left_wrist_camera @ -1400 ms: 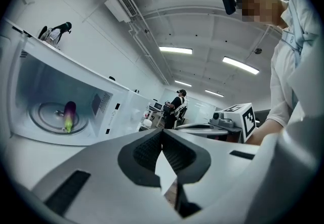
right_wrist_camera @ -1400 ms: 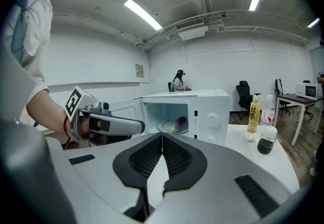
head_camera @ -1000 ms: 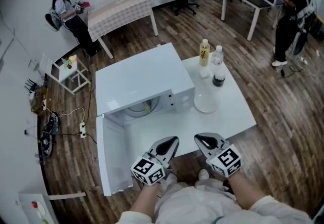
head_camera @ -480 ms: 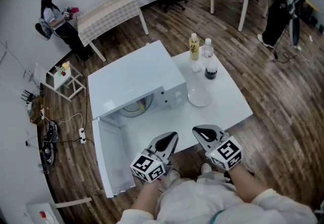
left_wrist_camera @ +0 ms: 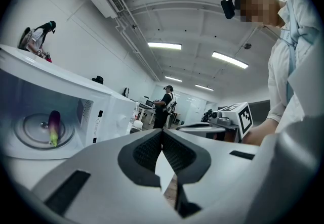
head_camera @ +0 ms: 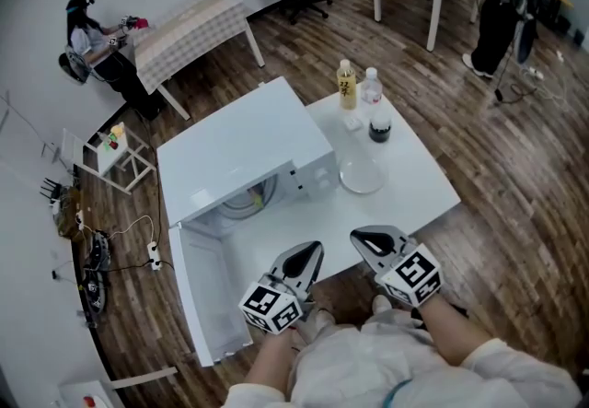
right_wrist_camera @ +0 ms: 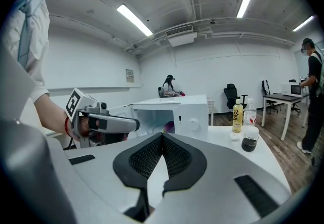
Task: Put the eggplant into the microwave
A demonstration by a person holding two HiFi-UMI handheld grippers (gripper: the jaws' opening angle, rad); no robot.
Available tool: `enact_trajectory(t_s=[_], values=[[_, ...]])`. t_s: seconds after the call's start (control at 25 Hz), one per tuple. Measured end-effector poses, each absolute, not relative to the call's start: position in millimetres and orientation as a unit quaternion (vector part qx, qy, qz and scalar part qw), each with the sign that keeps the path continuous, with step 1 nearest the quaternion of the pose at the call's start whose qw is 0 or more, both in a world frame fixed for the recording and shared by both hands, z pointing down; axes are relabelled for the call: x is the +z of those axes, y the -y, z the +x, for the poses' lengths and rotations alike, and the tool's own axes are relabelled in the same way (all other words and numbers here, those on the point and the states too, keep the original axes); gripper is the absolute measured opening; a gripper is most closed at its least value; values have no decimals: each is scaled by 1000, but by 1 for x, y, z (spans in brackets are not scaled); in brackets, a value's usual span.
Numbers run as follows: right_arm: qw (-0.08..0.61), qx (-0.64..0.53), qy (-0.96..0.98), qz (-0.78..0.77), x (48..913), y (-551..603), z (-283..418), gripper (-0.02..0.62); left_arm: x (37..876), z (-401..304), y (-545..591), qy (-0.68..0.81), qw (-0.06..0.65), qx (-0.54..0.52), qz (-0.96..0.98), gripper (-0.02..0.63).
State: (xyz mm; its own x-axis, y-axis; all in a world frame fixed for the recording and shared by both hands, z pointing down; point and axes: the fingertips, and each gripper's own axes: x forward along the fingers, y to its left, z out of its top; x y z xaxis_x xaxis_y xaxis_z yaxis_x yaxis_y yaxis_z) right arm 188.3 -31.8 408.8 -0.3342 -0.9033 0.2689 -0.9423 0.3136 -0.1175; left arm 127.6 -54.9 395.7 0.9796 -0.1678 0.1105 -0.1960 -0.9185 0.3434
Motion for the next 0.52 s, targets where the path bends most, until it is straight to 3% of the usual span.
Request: enact_trajectory(t_s=[0.52], values=[[82, 130, 808, 569, 413, 31, 188, 31, 403, 128, 57, 93, 179, 41, 979, 2]])
